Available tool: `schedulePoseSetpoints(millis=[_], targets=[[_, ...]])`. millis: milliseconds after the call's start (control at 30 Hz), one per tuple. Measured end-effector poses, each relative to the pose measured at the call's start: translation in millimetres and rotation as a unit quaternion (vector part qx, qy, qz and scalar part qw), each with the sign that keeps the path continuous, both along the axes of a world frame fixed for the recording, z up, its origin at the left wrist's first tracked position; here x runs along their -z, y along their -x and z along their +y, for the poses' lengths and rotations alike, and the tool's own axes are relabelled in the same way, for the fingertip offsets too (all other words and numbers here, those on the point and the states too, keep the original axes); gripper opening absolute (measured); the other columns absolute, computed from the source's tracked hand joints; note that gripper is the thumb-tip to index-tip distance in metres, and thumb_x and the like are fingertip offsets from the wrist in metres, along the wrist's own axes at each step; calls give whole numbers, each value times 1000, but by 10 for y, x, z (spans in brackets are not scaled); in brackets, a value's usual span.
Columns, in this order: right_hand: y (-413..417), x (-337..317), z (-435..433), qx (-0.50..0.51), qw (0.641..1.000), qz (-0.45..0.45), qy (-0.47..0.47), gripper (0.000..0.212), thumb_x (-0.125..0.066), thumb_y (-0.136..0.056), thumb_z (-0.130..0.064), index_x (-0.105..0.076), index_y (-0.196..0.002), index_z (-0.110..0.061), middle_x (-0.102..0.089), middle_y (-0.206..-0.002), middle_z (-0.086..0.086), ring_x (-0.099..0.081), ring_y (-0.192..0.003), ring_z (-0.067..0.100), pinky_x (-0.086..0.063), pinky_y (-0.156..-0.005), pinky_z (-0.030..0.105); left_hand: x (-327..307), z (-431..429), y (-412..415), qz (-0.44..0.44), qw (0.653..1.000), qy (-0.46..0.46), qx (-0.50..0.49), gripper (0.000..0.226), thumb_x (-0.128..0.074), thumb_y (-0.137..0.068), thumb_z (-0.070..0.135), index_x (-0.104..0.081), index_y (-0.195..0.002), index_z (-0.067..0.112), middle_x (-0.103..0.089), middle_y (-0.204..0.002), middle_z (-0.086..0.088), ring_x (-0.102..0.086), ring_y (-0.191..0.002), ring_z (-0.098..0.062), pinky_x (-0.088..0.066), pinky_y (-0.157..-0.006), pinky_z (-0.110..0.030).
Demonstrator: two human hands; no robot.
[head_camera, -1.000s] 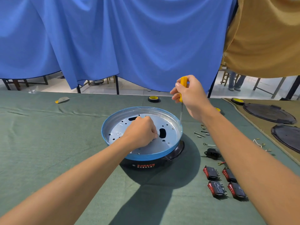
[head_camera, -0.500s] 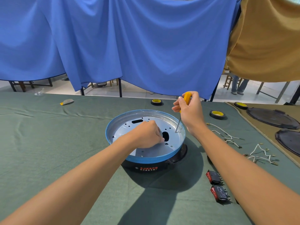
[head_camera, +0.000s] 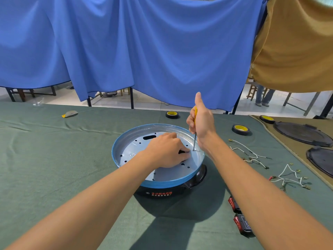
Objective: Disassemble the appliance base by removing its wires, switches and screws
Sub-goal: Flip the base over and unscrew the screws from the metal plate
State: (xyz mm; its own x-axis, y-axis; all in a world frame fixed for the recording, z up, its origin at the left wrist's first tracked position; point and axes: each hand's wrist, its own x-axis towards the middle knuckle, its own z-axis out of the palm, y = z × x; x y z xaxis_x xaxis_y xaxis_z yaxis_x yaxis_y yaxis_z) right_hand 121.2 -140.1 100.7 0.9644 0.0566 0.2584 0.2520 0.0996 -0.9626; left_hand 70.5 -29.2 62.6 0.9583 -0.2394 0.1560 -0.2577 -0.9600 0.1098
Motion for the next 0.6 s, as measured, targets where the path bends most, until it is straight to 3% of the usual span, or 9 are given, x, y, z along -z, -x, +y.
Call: schedulePoseSetpoints(millis=[100,167,333,400,467,500,567,600], targets=[[-25,25,64,25,999,10,-25,60,-49,-95,-33,-22,-43,-24,-21,-45,-7,-18,-43,11,-19,-40,21,28,-7,-32,15,1000,-11,-5,39,-43,-94,58,-65,-121,39,-42,-96,1,-44,-107,-23,-32,-68,-32],[-25,16,88,2,1000,16,-13,52,-48,-91,-23,-24,-45,-24,-22,-46,-6,-18,-42,11,-19,-38,20,31,-7,-49,28,1000,-8,-11,40,-44,-94,58,-63,-123,39,-38,-96,1,-41,-109,-23,-31,-70,-32],[-5,-68,36,-77,995,47,53,45,-44,-86,-19,-23,-46,-23,-20,-46,-4,-14,-43,14,-15,-39,22,-29,-34,-51,72,997,-11,-26,43,-42,-96,56,-59,-130,36,-39,-106,-1,-38,-118,-26,-33,-79,-36],[3,-121,2,-86,992,58,72,43,-43,-85,-19,-25,-47,-20,-24,-46,0,-20,-43,16,-23,-42,25,-56,-45,-40,89,995,-16,-36,47,-39,-96,56,-56,-134,33,-42,-118,-5,-36,-123,-28,-36,-86,-40],[-17,-213,-11,-55,980,22,189,40,-40,-88,-21,-35,-48,-14,-41,-50,6,-38,-50,19,-38,-55,33,-69,-61,-26,100,994,-24,-45,51,-37,-97,55,-51,-138,29,-42,-129,-8,-34,-127,-29,-36,-94,-44],[-33,-272,-31,-22,953,-12,302,38,-36,-89,-23,-41,-53,-11,-49,-58,7,-45,-60,21,-39,-61,35,-74,-73,-16,104,993,-31,-48,51,-36,-97,55,-49,-139,28,-41,-132,-8,-32,-128,-29,-36,-97,-45],[-48,-398,-83,35,842,-82,532,29,-28,-87,-23,-40,-64,-12,-47,-72,6,-42,-73,27,-31,-60,34,-88,-98,0,110,991,-47,-52,51,-34,-98,53,-47,-141,28,-39,-137,-9,-30,-131,-30,-34,-100,-46],[-54,-464,-108,54,793,-98,599,23,-29,-85,-23,-38,-66,-13,-43,-74,6,-40,-71,27,-27,-57,33,-98,-108,9,113,991,-52,-53,51,-33,-99,52,-46,-141,28,-38,-138,-9,-30,-132,-30,-33,-100,-46]])
